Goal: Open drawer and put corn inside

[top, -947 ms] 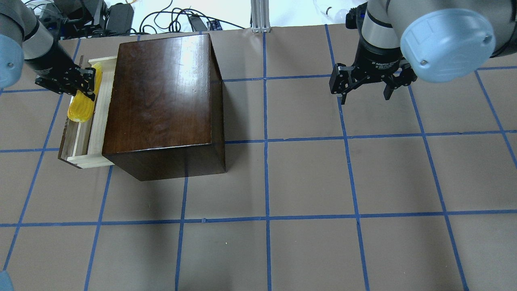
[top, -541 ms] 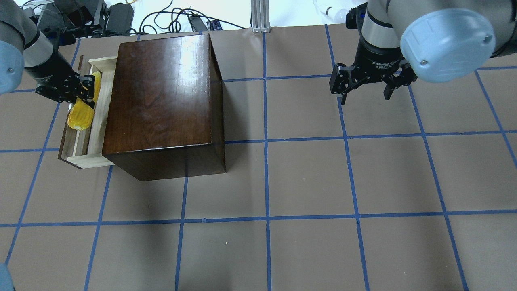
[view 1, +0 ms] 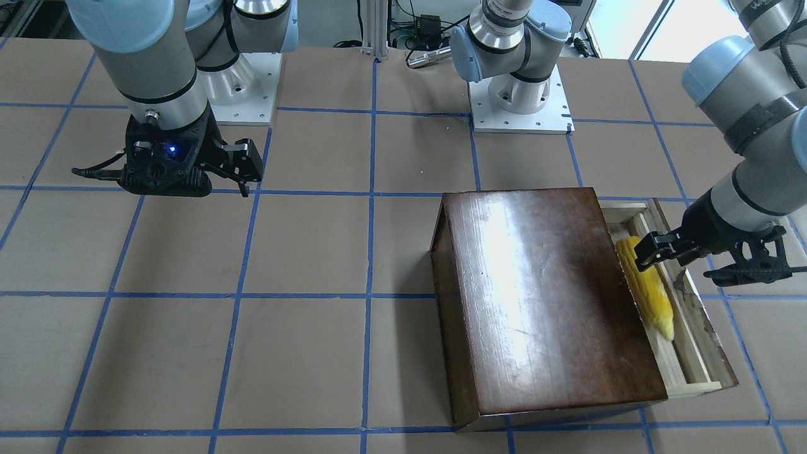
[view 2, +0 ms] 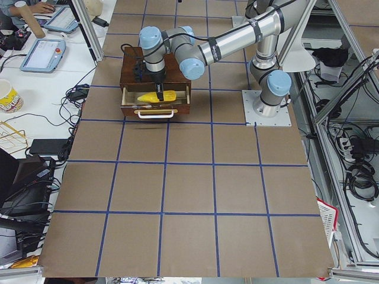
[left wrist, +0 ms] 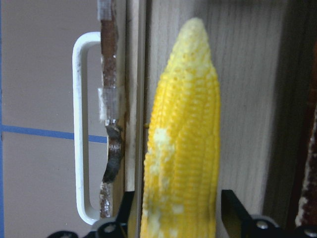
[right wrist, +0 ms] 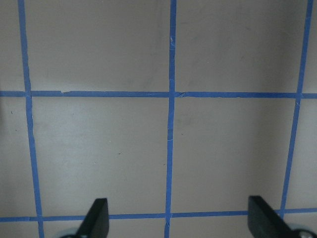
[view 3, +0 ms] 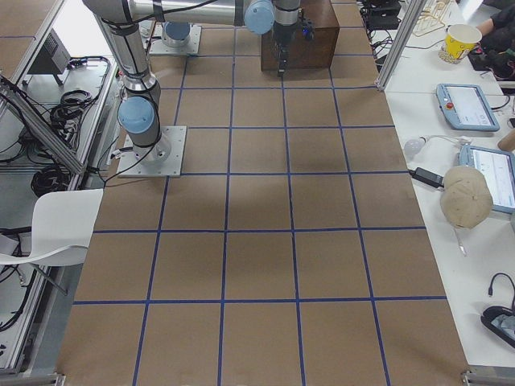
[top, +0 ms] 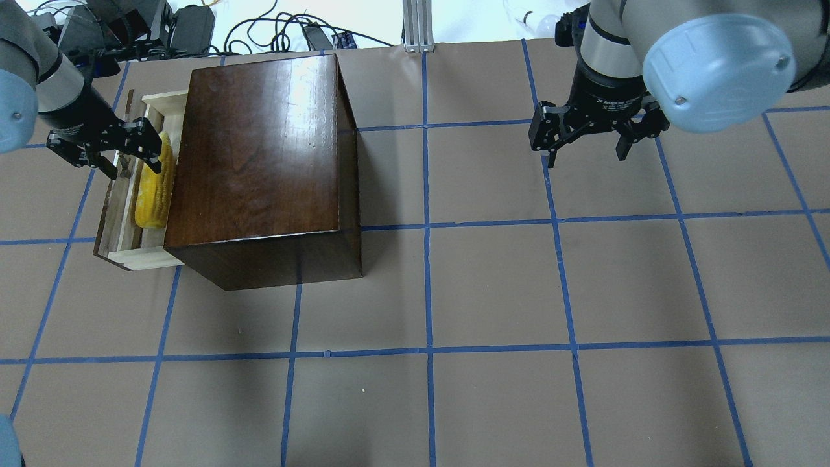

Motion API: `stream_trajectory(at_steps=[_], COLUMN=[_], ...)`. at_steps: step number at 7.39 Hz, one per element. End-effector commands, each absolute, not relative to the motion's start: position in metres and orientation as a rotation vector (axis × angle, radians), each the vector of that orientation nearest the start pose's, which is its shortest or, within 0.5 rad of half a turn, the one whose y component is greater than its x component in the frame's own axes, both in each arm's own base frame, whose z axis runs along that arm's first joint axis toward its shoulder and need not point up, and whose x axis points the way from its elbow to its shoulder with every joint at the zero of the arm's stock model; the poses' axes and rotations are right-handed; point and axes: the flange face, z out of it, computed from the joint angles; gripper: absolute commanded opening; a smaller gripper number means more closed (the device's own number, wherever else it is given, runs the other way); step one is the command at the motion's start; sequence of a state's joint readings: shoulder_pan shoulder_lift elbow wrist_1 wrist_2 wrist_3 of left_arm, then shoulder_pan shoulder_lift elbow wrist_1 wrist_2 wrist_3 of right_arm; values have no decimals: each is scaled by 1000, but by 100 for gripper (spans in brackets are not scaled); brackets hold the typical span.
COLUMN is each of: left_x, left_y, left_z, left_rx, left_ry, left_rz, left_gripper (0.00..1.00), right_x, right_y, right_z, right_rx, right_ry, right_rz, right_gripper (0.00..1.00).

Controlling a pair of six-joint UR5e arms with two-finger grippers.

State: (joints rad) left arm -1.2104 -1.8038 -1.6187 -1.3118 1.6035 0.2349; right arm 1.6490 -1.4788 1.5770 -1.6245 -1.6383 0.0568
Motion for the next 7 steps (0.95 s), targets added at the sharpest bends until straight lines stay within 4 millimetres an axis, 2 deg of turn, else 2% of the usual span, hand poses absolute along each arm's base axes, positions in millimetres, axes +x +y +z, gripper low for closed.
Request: stream_trajectory(at_steps=[1, 3, 5, 6, 7], left_x=[82, 80, 63, 42, -2], left_y=[-582, -578, -572, -566, -559], left_z=[368, 380, 408, 429, 446], left_rx=[-190, -190, -175, -125, -20], left_ry=[3105, 3101, 3100, 3097, 3091], left_rz=[42, 19, -48, -96, -116], left_gripper=[100, 100, 100, 100, 100], right_x=[167, 167, 167, 167, 167], right_y=[-513, -513, -513, -513, -513], right_z=[444, 444, 444, 444, 444], right_rx=[-37, -37, -37, -37, -37], right_ry=[3211, 3211, 3211, 3211, 3211], right_rz=[64, 64, 64, 64, 64], right_gripper=[100, 100, 100, 100, 100])
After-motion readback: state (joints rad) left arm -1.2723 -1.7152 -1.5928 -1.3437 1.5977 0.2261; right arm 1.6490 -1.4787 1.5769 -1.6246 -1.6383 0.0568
